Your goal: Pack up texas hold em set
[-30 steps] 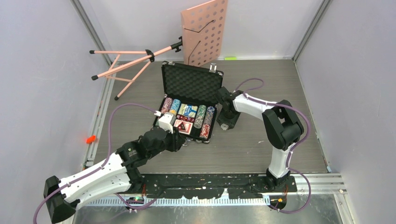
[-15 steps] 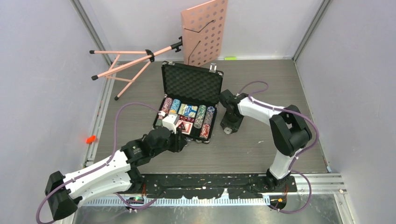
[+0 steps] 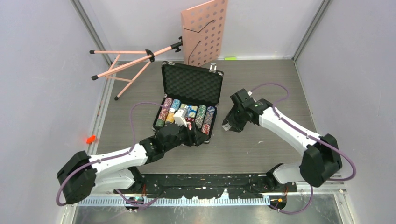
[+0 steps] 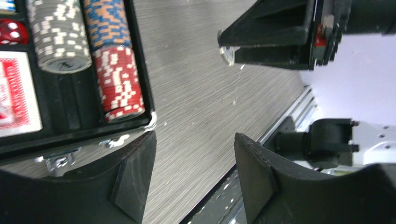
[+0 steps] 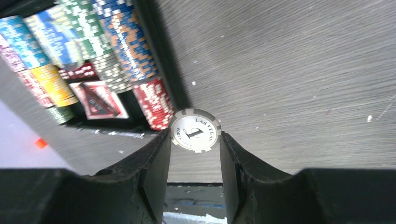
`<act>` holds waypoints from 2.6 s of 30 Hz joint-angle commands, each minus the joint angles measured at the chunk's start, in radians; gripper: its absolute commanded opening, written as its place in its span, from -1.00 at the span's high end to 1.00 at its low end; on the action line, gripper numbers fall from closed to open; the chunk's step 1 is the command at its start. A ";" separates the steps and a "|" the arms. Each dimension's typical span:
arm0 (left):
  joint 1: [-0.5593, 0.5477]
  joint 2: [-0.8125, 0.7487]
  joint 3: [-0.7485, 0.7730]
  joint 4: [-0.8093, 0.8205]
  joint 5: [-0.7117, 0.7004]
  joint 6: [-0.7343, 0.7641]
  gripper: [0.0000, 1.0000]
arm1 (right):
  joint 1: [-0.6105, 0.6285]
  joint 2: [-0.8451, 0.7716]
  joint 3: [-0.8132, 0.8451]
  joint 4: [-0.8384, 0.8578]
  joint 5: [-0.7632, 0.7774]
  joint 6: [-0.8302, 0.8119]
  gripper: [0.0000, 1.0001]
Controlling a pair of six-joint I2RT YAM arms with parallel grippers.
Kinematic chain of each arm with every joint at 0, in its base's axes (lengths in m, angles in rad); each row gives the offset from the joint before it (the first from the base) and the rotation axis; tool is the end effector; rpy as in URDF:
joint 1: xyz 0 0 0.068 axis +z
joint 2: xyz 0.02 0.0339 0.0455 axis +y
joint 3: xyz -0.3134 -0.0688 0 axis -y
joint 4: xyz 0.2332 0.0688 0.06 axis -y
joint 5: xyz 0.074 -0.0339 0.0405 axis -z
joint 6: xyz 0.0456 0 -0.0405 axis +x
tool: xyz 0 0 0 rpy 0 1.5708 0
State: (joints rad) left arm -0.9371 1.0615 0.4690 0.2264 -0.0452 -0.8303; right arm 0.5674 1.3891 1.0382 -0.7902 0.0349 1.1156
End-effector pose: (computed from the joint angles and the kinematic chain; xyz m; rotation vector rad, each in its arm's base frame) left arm 0.1235 -0.1646 0.2639 0.0799 2.1086 -1.0913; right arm 0.2140 0.1345 0.2892 0.7679 2.6917 0.4229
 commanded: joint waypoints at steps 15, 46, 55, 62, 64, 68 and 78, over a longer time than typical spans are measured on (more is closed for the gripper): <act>0.004 0.192 0.055 0.331 -0.032 -0.192 -0.13 | 0.002 -0.105 -0.014 0.019 0.040 0.071 -0.15; 0.014 -0.318 -0.009 -0.279 -0.261 0.114 -0.35 | 0.061 0.474 0.199 0.084 0.124 -0.187 -0.30; 0.014 -0.340 -0.007 -0.292 -0.260 0.120 -0.35 | 0.060 0.404 0.184 0.101 0.141 -0.186 -0.27; 0.014 -0.350 -0.007 -0.298 -0.256 0.120 -0.35 | 0.060 0.387 0.156 0.166 0.094 -0.200 -0.26; 0.014 -0.353 -0.010 -0.298 -0.257 0.120 -0.35 | 0.060 0.389 0.150 0.179 0.085 -0.203 -0.27; 0.014 -0.350 -0.009 -0.296 -0.253 0.121 -0.34 | 0.060 0.426 0.152 0.187 0.073 -0.203 -0.27; 0.015 -0.362 -0.011 -0.306 -0.254 0.128 -0.35 | 0.067 0.495 0.109 0.167 0.088 -0.199 -0.27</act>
State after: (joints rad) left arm -0.9272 0.7193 0.4606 -0.0841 -0.2878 -0.7235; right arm 0.6201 1.8404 1.1938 -0.6670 0.1310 0.9112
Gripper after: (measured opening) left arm 0.674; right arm 0.636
